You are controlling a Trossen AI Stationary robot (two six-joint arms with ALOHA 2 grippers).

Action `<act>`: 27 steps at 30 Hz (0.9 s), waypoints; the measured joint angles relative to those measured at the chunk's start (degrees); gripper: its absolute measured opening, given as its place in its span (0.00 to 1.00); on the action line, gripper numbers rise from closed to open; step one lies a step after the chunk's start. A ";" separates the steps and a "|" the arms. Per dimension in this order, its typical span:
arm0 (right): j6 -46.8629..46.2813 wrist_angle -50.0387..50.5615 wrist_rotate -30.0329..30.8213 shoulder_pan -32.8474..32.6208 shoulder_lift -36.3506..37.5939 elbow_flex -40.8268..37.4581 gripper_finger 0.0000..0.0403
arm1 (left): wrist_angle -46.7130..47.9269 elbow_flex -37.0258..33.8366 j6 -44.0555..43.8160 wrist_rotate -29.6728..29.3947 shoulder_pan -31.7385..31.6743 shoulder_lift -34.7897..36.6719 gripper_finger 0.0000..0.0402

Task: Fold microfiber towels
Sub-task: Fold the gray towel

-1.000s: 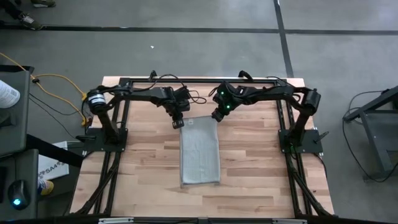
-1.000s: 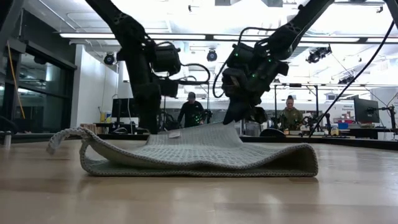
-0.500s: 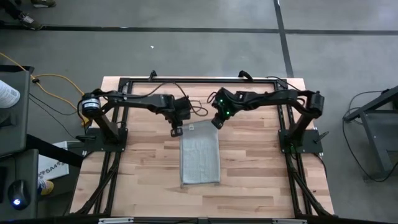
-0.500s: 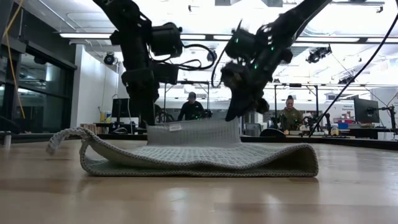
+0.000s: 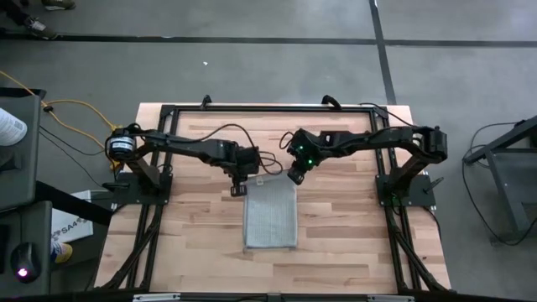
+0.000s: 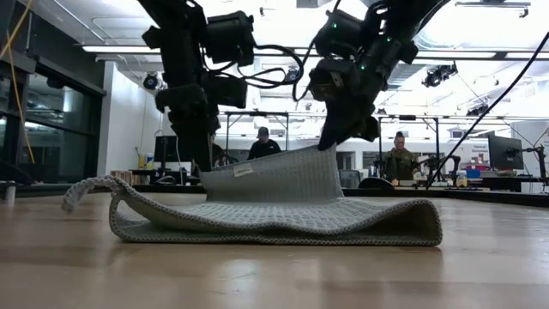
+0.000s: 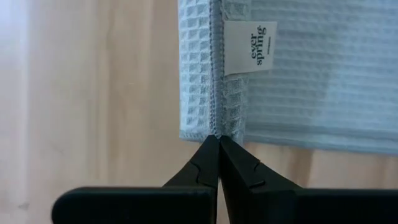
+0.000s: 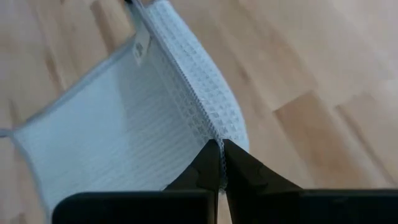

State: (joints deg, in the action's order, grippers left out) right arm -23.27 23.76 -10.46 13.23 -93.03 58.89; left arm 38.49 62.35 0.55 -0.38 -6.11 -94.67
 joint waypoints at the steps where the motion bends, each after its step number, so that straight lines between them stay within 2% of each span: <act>1: -0.71 -0.03 0.00 -0.59 0.00 0.00 0.01 | 0.48 0.00 -0.52 0.00 0.68 0.00 0.00; 14: -6.27 1.65 -0.18 -6.60 -0.02 0.02 0.01 | 0.48 0.00 -3.86 -0.50 9.49 0.00 0.00; 27: -10.17 1.89 1.62 -12.16 -0.02 0.02 0.01 | 0.26 -0.04 -5.40 -4.32 11.06 0.00 0.00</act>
State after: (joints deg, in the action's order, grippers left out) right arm -33.45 25.65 -8.84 1.07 -93.06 58.92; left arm 38.74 62.30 -4.85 -4.70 4.95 -94.67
